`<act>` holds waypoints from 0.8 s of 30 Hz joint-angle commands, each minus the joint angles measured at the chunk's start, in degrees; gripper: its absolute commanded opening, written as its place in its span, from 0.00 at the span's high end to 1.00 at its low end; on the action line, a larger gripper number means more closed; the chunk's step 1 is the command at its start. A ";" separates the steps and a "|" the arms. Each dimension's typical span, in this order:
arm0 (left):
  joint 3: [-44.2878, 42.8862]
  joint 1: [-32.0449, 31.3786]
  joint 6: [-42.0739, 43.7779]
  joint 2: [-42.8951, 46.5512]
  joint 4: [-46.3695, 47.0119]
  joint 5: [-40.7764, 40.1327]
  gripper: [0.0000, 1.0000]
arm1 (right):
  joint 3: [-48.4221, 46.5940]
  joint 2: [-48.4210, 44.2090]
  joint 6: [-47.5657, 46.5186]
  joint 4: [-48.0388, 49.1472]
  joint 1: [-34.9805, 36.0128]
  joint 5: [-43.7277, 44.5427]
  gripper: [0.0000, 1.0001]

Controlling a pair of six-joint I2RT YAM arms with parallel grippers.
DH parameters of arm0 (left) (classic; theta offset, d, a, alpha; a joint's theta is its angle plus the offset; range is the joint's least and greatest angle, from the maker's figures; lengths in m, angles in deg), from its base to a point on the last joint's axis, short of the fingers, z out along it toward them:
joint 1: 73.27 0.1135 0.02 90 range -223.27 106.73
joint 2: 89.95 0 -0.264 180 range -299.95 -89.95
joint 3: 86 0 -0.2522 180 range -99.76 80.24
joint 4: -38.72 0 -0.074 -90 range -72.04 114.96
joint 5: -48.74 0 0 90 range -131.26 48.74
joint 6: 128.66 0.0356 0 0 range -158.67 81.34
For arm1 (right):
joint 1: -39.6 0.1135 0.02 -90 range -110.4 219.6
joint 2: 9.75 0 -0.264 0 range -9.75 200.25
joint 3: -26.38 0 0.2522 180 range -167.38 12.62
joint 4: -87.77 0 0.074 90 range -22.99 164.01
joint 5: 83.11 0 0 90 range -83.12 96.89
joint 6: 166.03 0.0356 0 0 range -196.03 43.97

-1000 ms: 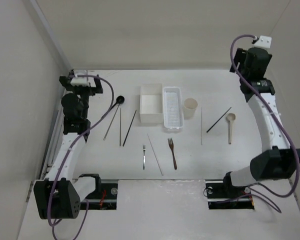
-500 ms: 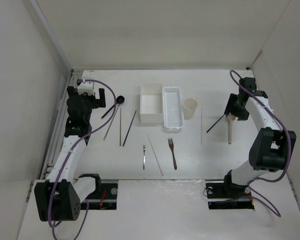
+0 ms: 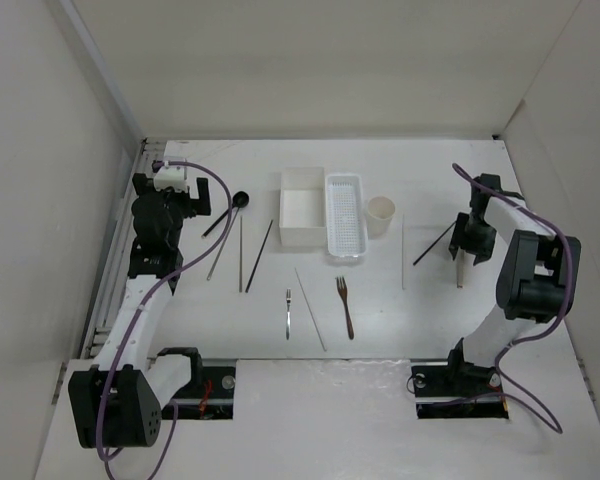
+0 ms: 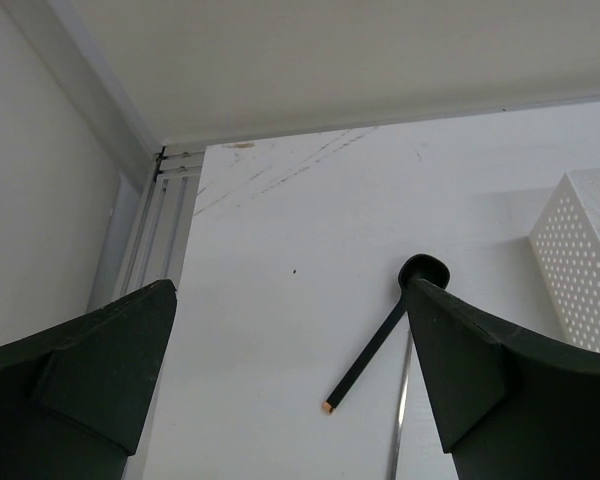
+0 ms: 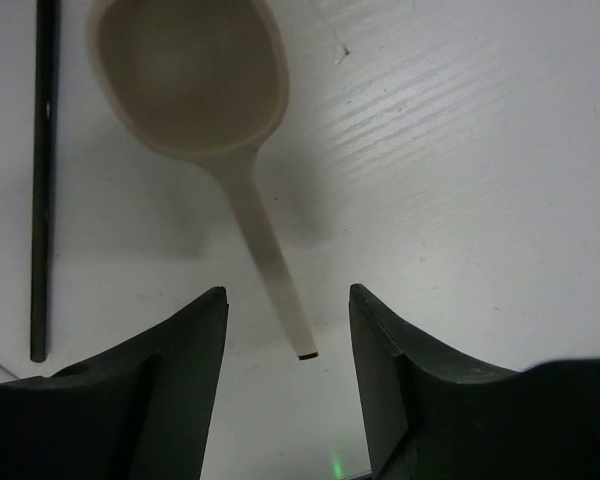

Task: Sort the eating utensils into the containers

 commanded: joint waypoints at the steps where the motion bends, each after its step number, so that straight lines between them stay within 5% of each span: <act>1: 0.46 -0.17 -0.08 1.29 3.27 -0.42 0.00 | -0.32 1.84 -1.88 2.22 -0.86 1.05 0.43; 6: -0.59 -0.17 1.05 1.29 3.27 -1.55 0.00 | -1.46 4.66 -3.03 3.36 -1.47 0.53 0.51; 14: -0.07 -0.17 1.06 1.29 3.27 -2.17 0.00 | -1.99 2.56 -3.56 3.98 -1.47 2.27 1.00; 19: -0.07 -0.17 -0.78 1.29 3.27 -2.97 0.00 | -6.98 -3.14 0.99 -0.14 2.47 14.21 1.00; 24: -0.07 -0.17 -2.02 1.29 2.66 1.33 0.00 | -19.52 -8.17 4.97 -2.34 19.04 24.85 1.00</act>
